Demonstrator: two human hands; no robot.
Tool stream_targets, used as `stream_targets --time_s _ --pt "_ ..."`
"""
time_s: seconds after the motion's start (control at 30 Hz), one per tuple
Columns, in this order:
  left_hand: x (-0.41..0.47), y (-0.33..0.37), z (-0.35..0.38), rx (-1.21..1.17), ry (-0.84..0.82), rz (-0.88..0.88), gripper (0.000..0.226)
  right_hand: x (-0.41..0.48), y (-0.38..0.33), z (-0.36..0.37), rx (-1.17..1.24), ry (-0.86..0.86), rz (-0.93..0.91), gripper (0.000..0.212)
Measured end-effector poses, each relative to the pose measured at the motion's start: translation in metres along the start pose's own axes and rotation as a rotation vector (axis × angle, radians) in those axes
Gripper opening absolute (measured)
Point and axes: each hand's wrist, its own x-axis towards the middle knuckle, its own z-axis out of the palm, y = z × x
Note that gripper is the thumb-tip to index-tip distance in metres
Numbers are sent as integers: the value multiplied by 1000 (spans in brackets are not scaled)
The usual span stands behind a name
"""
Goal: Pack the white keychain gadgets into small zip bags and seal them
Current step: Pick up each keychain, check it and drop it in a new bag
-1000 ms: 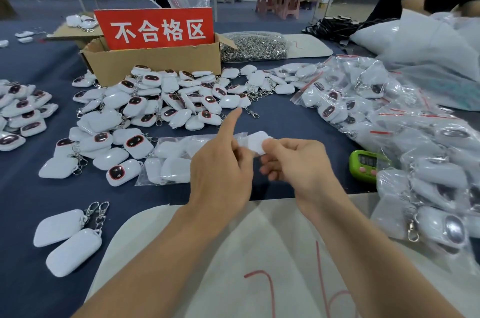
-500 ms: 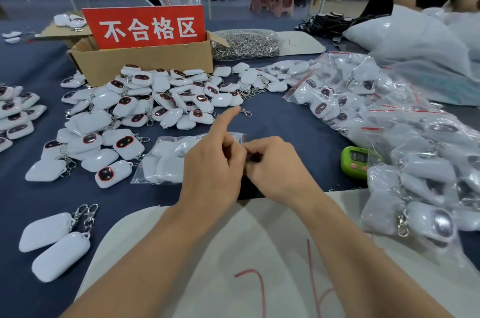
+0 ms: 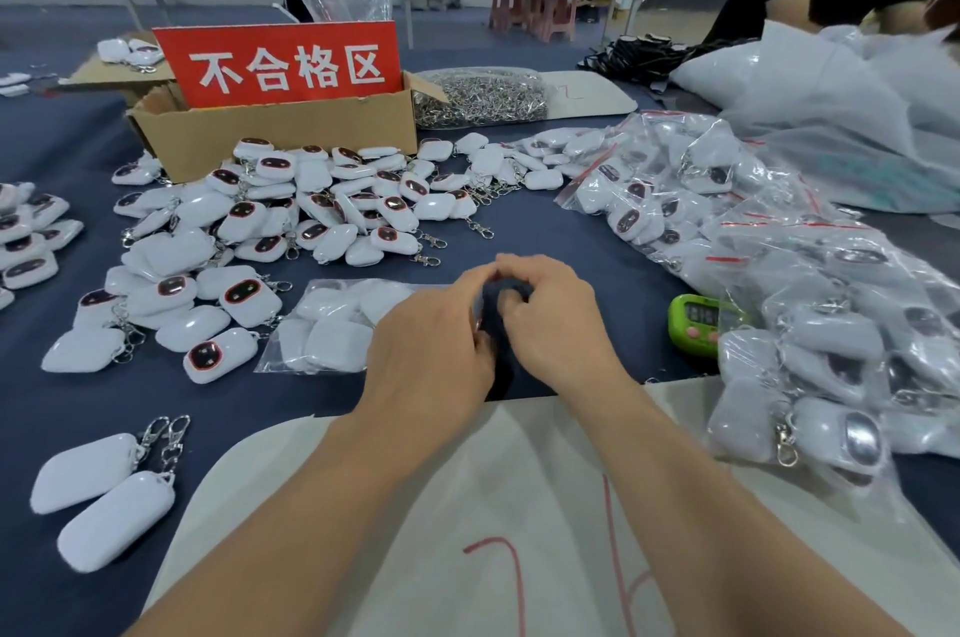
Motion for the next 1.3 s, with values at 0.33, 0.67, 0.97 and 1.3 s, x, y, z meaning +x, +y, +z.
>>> stream_targets --time_s 0.33,0.67,0.97,1.3 --pt "18 -14 3 43 53 -87 35 54 -7 32 -240 -224 -294 64" --pt "17 -19 -2 30 97 -225 43 82 -24 45 -481 -329 -487 46" --pt "14 -19 -3 52 84 -199 51 59 -14 40 -141 1 -120 17" --pt "-6 1 -12 -288 122 9 19 -19 -11 6 488 194 168 31"
